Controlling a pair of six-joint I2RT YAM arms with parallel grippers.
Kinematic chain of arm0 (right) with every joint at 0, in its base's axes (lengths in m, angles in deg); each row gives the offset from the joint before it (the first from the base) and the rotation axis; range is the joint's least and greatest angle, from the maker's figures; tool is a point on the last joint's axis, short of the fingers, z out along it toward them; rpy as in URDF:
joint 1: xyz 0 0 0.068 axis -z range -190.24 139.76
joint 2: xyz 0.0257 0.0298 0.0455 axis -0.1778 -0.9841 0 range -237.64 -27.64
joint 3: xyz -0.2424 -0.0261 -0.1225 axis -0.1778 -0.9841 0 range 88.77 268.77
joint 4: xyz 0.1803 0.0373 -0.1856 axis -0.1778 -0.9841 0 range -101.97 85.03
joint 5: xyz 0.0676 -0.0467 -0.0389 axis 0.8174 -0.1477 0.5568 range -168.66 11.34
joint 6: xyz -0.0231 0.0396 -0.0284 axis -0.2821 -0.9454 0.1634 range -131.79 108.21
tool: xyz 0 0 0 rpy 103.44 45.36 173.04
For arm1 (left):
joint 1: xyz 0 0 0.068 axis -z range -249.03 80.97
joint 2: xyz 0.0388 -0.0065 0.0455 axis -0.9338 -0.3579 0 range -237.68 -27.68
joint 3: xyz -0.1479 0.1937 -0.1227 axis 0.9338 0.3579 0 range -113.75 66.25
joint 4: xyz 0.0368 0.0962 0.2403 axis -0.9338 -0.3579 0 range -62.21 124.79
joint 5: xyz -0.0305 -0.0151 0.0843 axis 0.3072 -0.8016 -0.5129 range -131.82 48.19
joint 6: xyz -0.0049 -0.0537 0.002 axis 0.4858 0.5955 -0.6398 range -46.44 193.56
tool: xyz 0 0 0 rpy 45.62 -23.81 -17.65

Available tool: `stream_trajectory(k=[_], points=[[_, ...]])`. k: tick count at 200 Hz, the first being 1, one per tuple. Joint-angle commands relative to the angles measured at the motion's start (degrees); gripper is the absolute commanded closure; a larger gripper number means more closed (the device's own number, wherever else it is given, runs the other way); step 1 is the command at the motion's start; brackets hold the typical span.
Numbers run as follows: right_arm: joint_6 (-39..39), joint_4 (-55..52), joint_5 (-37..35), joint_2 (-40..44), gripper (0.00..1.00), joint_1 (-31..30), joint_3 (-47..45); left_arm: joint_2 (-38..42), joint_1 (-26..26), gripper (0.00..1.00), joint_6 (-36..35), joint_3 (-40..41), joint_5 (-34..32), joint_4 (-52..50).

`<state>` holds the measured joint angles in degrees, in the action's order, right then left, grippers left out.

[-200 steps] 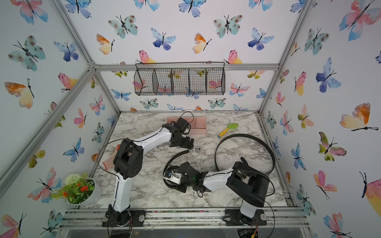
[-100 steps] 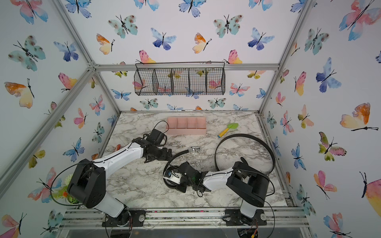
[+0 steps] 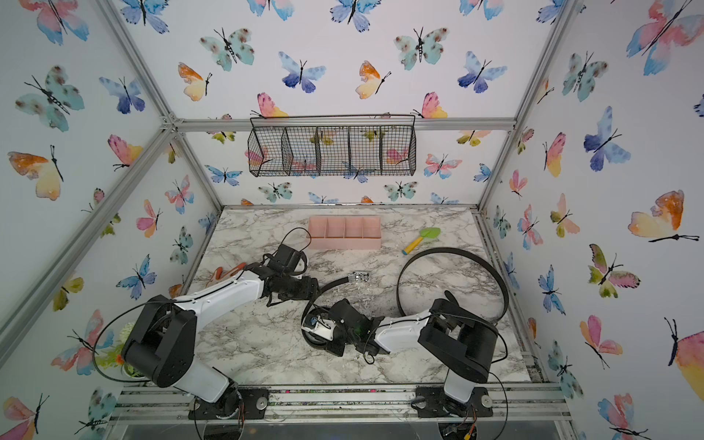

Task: Place the belts into the storage roll
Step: Roll the belt at the center of the board.

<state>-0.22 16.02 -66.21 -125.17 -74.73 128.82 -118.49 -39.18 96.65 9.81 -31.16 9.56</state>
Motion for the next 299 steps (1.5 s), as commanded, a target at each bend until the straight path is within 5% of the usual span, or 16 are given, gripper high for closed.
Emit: stream_trajectory(k=[1, 53, 88, 140, 173, 207, 299], points=[[-0.58, -2.83, 0.90, -0.63, 0.97, -0.37, 0.77, -3.91, 0.46, 0.37, -1.34, -0.90, 0.70, -0.26], [-0.85, -2.58, 0.78, -0.22, 0.97, -0.37, 0.20, -7.87, 1.87, 0.49, -1.90, -1.74, -4.01, -1.78], [-0.76, -2.56, 0.91, -0.67, 0.97, -0.37, 0.51, -9.51, 3.22, 0.77, -2.22, -2.96, -7.61, -4.92], [-0.42, -3.85, 0.79, 0.04, 0.97, -0.37, 1.27, -9.12, 5.59, 0.89, -1.32, -3.06, -12.41, -7.21], [0.79, -11.86, 2.06, 0.76, 0.97, -0.37, 6.25, -13.49, 5.66, 0.97, -4.22, -10.49, -15.71, -10.60], [1.91, -20.74, 3.74, -0.93, 0.97, -0.35, 12.27, -18.32, 5.75, 1.00, -7.64, -19.72, -18.66, -13.73], [4.29, -20.05, 0.73, -4.47, 0.97, -0.37, 12.75, -23.24, 6.86, 1.00, -15.72, -29.79, -15.13, -16.61]])
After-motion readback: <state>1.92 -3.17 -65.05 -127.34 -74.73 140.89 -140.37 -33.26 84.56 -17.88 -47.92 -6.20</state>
